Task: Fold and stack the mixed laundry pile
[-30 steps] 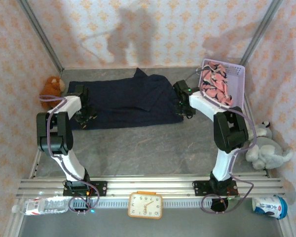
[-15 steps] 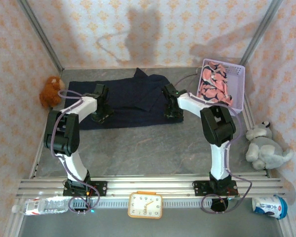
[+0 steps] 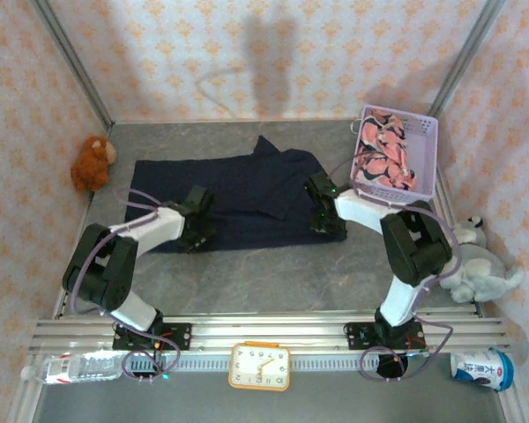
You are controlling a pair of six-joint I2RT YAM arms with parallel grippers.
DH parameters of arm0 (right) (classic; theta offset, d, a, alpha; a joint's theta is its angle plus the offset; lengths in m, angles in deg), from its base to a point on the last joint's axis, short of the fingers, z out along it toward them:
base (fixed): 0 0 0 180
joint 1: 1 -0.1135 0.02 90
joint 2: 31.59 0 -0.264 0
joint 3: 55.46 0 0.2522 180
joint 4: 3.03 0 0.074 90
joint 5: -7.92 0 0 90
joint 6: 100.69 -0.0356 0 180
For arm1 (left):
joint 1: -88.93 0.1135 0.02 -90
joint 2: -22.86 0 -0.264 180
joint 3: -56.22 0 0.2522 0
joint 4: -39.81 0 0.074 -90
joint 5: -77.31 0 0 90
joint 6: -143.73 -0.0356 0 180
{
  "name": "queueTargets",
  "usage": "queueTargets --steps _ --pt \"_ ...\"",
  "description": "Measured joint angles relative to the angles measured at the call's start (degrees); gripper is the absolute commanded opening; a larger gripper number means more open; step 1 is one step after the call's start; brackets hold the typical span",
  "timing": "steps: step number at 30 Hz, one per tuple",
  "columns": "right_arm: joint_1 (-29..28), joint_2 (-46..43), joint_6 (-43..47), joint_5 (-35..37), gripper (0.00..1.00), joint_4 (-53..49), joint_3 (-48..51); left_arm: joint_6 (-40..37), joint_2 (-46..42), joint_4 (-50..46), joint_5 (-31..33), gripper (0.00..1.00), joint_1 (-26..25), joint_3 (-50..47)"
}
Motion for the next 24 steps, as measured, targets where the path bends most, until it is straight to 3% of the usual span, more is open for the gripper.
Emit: queueTargets --steps 2,5,9,15,20,24 --pt "-0.02 -4.09 -0.46 0.09 0.33 -1.79 4.17 4.11 -3.54 -0.98 0.76 0.58 -4.39 -2.78" --pt "-0.02 -8.72 -0.63 -0.72 0.37 -6.05 7.15 8.79 -7.98 -4.2 1.46 0.75 -7.96 -5.14" --pt "-0.24 -13.51 -0.59 -3.89 0.42 -8.57 5.77 10.43 -10.97 -6.67 2.73 0.77 -8.17 -4.22" --pt "-4.07 -14.47 -1.16 -10.14 0.42 -5.7 -0.52 7.58 -7.32 -5.84 3.08 0.57 -8.24 2.29" --pt "-7.85 -7.54 -2.54 -13.94 0.42 0.0 -3.54 7.23 -2.99 -2.78 3.8 0.4 -9.31 3.13" --pt "-8.66 -1.11 -3.82 -14.82 0.42 2.89 -4.63 7.23 0.92 -1.05 3.8 0.16 -9.73 3.13"
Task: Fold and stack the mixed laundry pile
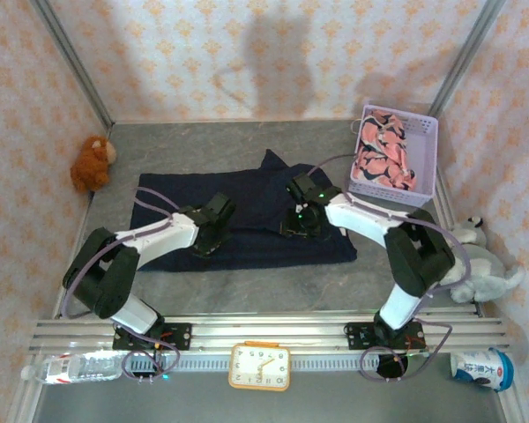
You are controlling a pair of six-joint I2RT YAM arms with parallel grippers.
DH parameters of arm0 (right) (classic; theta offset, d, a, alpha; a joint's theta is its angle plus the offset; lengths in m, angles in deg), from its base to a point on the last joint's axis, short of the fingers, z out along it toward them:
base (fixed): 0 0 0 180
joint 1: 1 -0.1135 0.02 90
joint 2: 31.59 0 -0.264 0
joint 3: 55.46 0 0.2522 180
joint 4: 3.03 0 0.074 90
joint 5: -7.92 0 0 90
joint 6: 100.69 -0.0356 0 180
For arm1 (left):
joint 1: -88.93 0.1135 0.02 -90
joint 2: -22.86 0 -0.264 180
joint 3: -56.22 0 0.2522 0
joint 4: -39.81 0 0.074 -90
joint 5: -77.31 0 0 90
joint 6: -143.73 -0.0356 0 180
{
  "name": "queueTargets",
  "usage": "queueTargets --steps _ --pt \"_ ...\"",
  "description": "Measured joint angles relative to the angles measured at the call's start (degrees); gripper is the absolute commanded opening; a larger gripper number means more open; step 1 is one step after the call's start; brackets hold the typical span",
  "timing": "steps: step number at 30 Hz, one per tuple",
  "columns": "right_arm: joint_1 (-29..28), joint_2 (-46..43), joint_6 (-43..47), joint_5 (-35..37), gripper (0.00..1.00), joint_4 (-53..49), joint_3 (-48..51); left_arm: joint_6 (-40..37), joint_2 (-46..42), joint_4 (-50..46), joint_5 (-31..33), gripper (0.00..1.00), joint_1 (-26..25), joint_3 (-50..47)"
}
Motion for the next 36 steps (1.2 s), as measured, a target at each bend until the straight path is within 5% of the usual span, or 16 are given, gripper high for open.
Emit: queueTargets --steps 2,6,13,21,25,28,31,36 --pt "0.0 2.43 -0.63 0.0 0.42 0.72 -0.48 -0.5 1.73 0.48 -0.04 0.04 -0.39 0.0" --pt "0.0 3.67 -1.49 -0.39 0.36 1.2 -0.7 -1.36 2.78 1.29 0.09 0.0 -1.03 0.26" --pt "0.0 3.69 -2.89 -1.62 0.02 3.06 -0.96 -1.31 3.32 2.36 0.52 0.0 -1.51 0.17" --pt "0.48 3.74 -2.99 -0.74 0.0 2.47 -6.19 -1.33 3.48 2.49 1.18 0.0 -1.86 0.2" --pt "1.05 3.54 -1.97 0.5 0.07 2.1 -8.59 -1.33 3.48 2.49 1.53 0.0 -1.9 0.15" --pt "1.03 3.45 -1.25 1.16 0.31 1.95 -6.86 -1.33 3.48 2.49 1.53 0.0 -1.9 0.15" --pt "1.03 3.48 -0.5 1.14 0.43 1.31 -4.55 -1.36 3.5 2.49 1.53 0.0 -1.9 0.15" --pt "0.74 3.48 0.04 1.14 0.46 0.83 -3.21 -1.75 4.22 1.57 1.53 0.0 -1.9 1.07"
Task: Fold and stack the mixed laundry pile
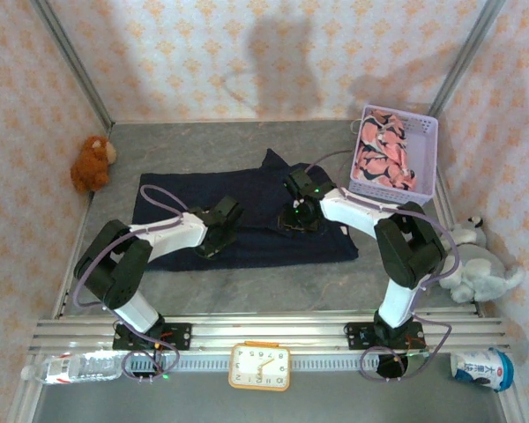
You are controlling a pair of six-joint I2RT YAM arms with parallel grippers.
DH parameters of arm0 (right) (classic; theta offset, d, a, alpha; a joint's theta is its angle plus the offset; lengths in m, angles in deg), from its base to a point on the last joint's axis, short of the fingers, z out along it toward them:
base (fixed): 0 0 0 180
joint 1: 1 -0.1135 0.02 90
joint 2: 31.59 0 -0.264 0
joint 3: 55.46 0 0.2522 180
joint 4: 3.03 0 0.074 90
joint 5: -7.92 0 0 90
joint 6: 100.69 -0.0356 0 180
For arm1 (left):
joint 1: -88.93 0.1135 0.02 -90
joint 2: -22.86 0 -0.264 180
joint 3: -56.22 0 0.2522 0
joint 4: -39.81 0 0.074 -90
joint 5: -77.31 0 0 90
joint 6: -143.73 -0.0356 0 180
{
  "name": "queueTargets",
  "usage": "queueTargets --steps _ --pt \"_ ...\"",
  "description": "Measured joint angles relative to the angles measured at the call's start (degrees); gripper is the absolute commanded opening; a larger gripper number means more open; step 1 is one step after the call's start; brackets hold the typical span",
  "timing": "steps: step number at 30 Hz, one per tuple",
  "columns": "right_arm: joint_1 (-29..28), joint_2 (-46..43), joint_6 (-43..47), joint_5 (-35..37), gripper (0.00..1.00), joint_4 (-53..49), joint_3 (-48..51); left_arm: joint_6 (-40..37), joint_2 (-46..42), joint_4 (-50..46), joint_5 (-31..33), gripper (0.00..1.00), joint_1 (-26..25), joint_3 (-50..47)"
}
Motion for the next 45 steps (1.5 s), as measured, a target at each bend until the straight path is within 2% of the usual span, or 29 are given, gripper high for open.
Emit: queueTargets --steps 7,8,12,16,24,30,31,32,34,35,37,41,45 --pt "-0.26 2.45 -0.24 0.0 0.41 0.07 0.07 -0.04 0.68 -0.81 0.0 0.0 0.0 0.85" --pt "-0.37 3.06 -0.39 -0.07 0.38 0.07 0.11 -0.04 0.7 -0.85 0.0 0.0 0.0 0.87" --pt "-0.37 3.82 -1.27 -0.2 0.13 0.15 0.13 -0.04 0.79 -1.01 0.02 0.0 -0.04 0.96" --pt "-0.48 3.78 -1.27 0.09 0.03 -0.15 -0.17 -0.07 0.79 -1.01 0.04 0.0 -0.26 0.96" --pt "-0.48 2.43 -0.83 2.08 0.0 -3.65 -4.72 -0.04 0.79 -1.01 0.04 0.0 -0.26 0.94" --pt "-0.35 7.48 0.85 3.8 0.0 -6.12 -17.79 -0.04 0.57 -0.66 0.22 0.0 -0.35 0.48" --pt "-0.35 9.68 1.14 4.04 0.03 -6.38 -21.24 -0.04 0.48 -0.52 0.24 0.0 -0.37 0.35" --pt "-0.35 11.91 1.57 4.15 0.12 -6.56 -24.44 -0.04 0.37 -0.37 0.24 0.0 -0.37 0.2" --pt "-0.28 17.75 2.69 4.39 0.41 -7.78 -32.61 -0.04 0.11 -0.13 0.24 0.0 -0.42 -0.07" --pt "-0.24 20.57 3.28 4.55 0.48 -8.46 -36.65 -0.04 0.0 -0.11 0.26 0.01 -0.52 -0.2" --pt "-0.11 25.09 4.46 4.92 0.57 -9.44 -43.34 -0.04 -0.13 -0.09 0.5 0.04 -0.72 -0.31" --pt "0.2 25.49 6.29 5.92 0.61 -10.43 -44.48 -0.04 -0.94 0.13 0.44 0.07 -0.74 -0.96" --pt "0.31 18.56 7.06 7.63 0.59 -10.1 -35.21 -0.48 -2.32 -0.63 0.04 0.13 -0.74 -1.92"
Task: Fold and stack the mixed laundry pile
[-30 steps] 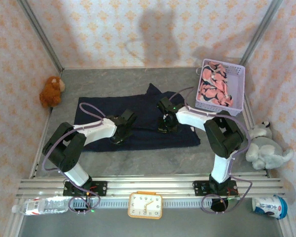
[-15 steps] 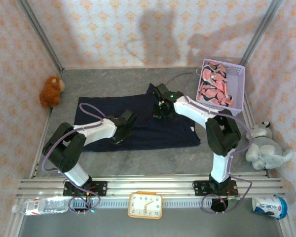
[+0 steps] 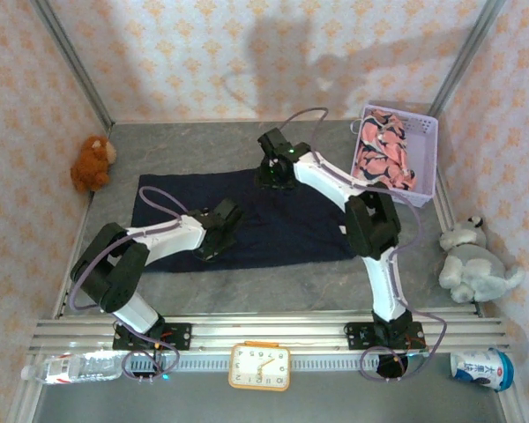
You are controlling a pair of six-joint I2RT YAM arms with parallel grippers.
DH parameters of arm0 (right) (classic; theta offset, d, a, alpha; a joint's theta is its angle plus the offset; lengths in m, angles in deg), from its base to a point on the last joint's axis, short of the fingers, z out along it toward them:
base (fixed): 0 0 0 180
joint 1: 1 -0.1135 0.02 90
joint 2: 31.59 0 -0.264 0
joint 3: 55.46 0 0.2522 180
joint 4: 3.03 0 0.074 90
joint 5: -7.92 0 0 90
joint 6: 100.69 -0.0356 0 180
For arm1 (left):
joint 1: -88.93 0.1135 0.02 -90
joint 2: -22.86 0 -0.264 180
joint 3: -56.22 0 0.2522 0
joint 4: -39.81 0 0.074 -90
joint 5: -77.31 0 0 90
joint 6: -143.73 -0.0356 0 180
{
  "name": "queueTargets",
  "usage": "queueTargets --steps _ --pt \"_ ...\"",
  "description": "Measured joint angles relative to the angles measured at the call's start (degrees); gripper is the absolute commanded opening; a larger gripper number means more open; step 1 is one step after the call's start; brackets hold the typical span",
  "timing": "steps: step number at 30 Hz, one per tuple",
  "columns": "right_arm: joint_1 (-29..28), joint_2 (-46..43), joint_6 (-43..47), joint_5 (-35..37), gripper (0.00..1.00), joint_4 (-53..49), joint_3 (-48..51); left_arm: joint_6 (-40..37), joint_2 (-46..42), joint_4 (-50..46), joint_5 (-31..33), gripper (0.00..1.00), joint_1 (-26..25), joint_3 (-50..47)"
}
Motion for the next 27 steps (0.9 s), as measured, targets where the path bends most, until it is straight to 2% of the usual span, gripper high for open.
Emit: queueTargets --steps 2,3,4,6,8,11,15,21,22,25,27 --pt "0.09 -4.68 0.02 0.74 0.59 0.13 5.68 -0.55 -0.76 -1.2 0.0 0.21 0.0 -0.22" --pt "0.11 -7.04 0.0 1.07 0.59 0.24 8.48 -0.79 -1.25 -1.97 0.11 0.31 -0.07 -0.28" --pt "0.11 -9.46 -0.15 1.29 0.59 0.5 11.54 -1.18 -1.84 -2.67 0.39 0.36 -0.15 -0.37" --pt "0.11 -13.6 -0.61 1.75 0.59 1.18 17.33 -1.57 -3.1 -3.85 1.14 0.38 -0.33 -0.59" --pt "0.11 -17.0 -1.31 2.25 0.59 1.79 23.34 -1.99 -4.15 -4.44 1.79 0.46 -0.31 -0.92" --pt "0.44 -19.39 -2.67 2.38 0.59 2.8 31.69 -2.12 -4.04 -4.7 2.19 0.49 -0.26 -1.7" --pt "1.4 -19.58 -4.2 2.34 0.6 3.37 40.48 -1.9 -3.02 -4.26 2.34 0.49 -0.26 -3.19" --pt "2.67 -25.07 -5.62 2.58 0.6 4.17 47.69 0.79 -5.29 -3.63 1.49 0.5 -1.46 -5.18" --pt "2.82 -25.94 -5.7 2.56 0.6 4.26 48.78 1.36 -6.14 -3.69 0.94 0.52 -2.01 -5.7" --pt "3.02 -29.0 -5.81 2.51 0.6 4.02 51.87 3.52 -9.73 -6.05 -1.81 0.7 -4.42 -6.99" --pt "3.26 -30.18 -5.77 2.54 0.63 3.19 52.57 4.13 -12.35 -9.38 -1.9 0.77 -4.55 -6.58"
